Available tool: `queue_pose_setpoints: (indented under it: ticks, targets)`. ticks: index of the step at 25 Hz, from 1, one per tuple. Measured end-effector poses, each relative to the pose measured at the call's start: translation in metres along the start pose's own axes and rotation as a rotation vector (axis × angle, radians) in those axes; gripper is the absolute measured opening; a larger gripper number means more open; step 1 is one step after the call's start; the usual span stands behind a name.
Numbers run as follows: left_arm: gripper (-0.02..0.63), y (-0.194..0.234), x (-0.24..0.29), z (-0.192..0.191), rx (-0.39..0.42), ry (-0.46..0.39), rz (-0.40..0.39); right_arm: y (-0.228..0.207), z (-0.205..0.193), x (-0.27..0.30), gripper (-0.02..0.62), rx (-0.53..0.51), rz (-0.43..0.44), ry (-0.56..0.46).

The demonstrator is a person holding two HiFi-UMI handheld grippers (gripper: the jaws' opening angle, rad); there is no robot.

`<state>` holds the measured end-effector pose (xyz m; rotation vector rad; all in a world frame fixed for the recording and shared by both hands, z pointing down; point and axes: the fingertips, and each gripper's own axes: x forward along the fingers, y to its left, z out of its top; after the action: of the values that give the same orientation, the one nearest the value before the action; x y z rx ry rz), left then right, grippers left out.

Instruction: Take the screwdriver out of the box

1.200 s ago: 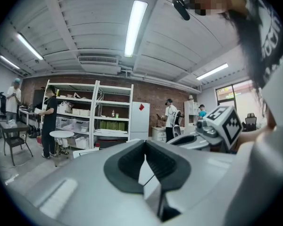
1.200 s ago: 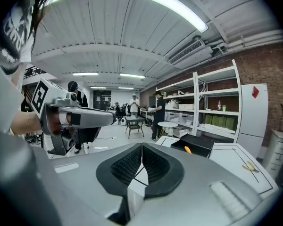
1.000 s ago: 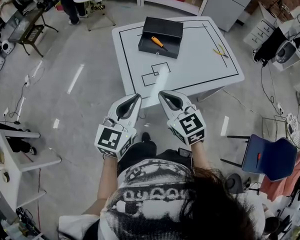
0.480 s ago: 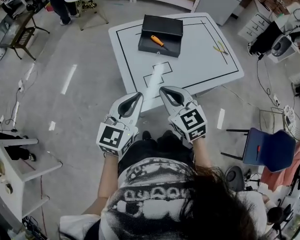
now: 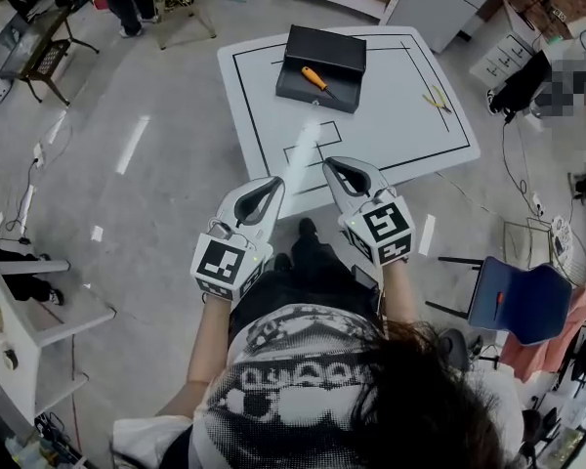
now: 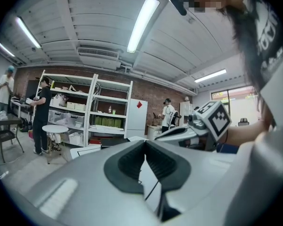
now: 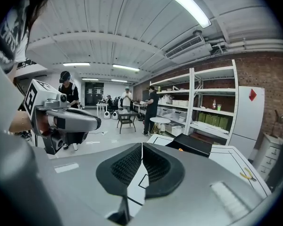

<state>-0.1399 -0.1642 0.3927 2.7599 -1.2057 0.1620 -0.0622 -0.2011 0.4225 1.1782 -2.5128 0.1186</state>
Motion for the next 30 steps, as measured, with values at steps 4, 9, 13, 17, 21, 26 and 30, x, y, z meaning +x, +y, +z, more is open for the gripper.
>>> queue_pose_setpoints:
  ticks: [4,9,13,17,21,26,30]
  targets:
    - [0.0,0.006,0.011,0.002,0.004,0.005,0.014,-0.022,0.003,0.012,-0.003,-0.009,0.003,-0.001]
    - [0.0,0.019,0.03,0.006,0.015,0.013,0.036,-0.055,0.002,0.036,-0.003,-0.019,0.013,0.01]
    - [0.0,0.031,0.053,0.007,0.017,0.018,0.062,-0.084,-0.001,0.058,0.003,-0.022,0.027,0.024]
    - [0.0,0.043,0.079,0.009,0.015,0.025,0.082,-0.116,-0.005,0.082,0.018,-0.046,0.044,0.049]
    - [0.0,0.053,0.107,0.014,0.009,0.023,0.096,-0.147,-0.013,0.108,0.033,-0.063,0.07,0.082]
    - [0.0,0.067,0.138,0.02,0.002,0.014,0.113,-0.181,-0.035,0.15,0.058,-0.096,0.108,0.16]
    - [0.0,0.078,0.156,0.024,0.004,0.018,0.127,-0.209,-0.052,0.189,0.074,-0.111,0.133,0.228]
